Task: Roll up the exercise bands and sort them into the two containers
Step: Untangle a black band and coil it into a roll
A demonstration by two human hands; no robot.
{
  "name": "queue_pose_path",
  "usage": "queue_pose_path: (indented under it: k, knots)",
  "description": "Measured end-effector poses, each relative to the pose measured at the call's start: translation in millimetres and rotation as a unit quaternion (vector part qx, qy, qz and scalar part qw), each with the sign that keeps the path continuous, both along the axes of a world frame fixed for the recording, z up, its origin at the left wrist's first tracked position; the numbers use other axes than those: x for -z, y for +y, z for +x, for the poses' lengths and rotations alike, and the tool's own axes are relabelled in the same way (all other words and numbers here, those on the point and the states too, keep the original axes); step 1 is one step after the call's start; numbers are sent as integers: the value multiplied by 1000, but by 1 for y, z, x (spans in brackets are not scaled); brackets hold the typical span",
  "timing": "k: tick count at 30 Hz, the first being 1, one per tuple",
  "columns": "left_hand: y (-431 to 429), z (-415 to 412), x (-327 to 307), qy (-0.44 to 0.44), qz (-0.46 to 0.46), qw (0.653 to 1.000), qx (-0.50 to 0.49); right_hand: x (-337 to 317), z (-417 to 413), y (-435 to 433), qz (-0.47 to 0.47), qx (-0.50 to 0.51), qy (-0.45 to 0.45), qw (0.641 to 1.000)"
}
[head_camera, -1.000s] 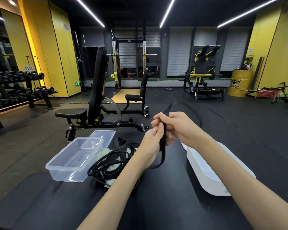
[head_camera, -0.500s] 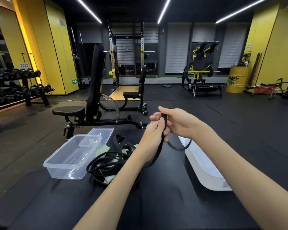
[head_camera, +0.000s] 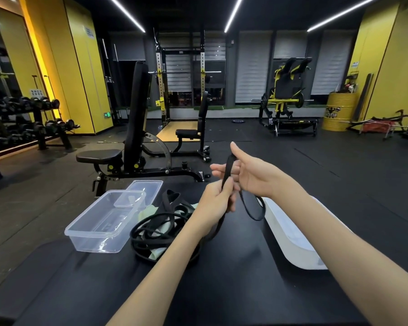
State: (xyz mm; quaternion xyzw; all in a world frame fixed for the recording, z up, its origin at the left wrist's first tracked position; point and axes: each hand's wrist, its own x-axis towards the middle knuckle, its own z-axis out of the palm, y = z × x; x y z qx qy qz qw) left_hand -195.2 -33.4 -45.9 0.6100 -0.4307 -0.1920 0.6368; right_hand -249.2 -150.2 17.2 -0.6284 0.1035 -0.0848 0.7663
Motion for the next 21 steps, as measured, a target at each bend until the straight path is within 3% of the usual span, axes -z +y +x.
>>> queue_pose_path:
  k: [4,8,13,16,21]
  knots:
    - [-7,0,-14,41,-17,999,3,-7,-6,-2,-34,-2,0,999]
    - [-6,5,-3,88,6,994,69,-7,-1,-5,-41,49,-8,998]
    - [12,21,20,0,121,992,20,-9,5,-12,-2,109,-66,992]
    - [12,23,29,18,86,996,-13,-1,5,-9,1,84,-75,994]
    - [-4,12,7,-3,42,999,14,13,7,5,-59,9,-23,998]
